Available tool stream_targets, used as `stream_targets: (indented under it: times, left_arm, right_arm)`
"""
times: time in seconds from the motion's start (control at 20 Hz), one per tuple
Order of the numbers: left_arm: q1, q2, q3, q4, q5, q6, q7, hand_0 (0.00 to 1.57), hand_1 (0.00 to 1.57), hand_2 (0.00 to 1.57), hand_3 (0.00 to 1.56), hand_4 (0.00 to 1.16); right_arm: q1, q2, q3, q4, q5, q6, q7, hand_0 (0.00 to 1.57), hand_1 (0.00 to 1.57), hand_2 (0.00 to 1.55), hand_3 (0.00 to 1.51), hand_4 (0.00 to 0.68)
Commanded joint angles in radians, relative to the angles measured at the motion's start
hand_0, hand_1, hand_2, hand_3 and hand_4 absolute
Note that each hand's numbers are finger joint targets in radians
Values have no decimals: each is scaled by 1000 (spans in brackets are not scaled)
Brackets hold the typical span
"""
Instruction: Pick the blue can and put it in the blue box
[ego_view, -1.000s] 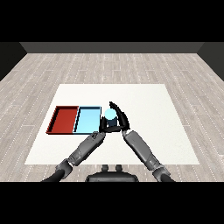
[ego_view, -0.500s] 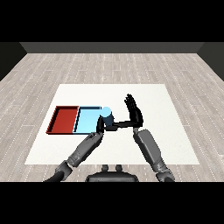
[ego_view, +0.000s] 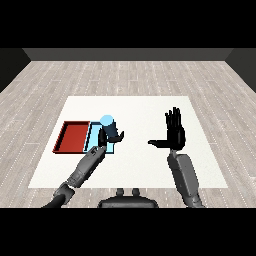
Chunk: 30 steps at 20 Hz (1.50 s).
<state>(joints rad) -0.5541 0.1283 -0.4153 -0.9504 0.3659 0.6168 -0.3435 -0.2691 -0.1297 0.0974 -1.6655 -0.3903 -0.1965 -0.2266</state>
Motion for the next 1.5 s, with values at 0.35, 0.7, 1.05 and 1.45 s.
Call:
stream_targets:
  times: [0.35, 0.7, 1.05, 1.45]
  left_arm:
    - [-184, 124, 170, 354, -30, -114, 65, 1571, 1571, 1571, 1510, 1101]
    - [-298, 129, 187, 666, -61, -127, 215, 1571, 1571, 1566, 1442, 1019]
    - [-256, 58, 174, 873, -107, -79, 242, 1234, 1234, 1144, 1110, 927]
    - [-231, 76, 176, 939, -128, -218, 236, 984, 984, 943, 0, 526]
  right_arm:
    - [44, -26, -131, 86, -47, 67, -75, 0, 0, 0, 0, 0]
    - [30, -23, -132, 99, -47, 46, -29, 0, 0, 0, 0, 0]
    - [-28, -35, -166, 191, -63, 80, -50, 0, 0, 0, 0, 0]
    - [0, 13, -126, 214, -25, 100, -126, 0, 0, 0, 0, 0]
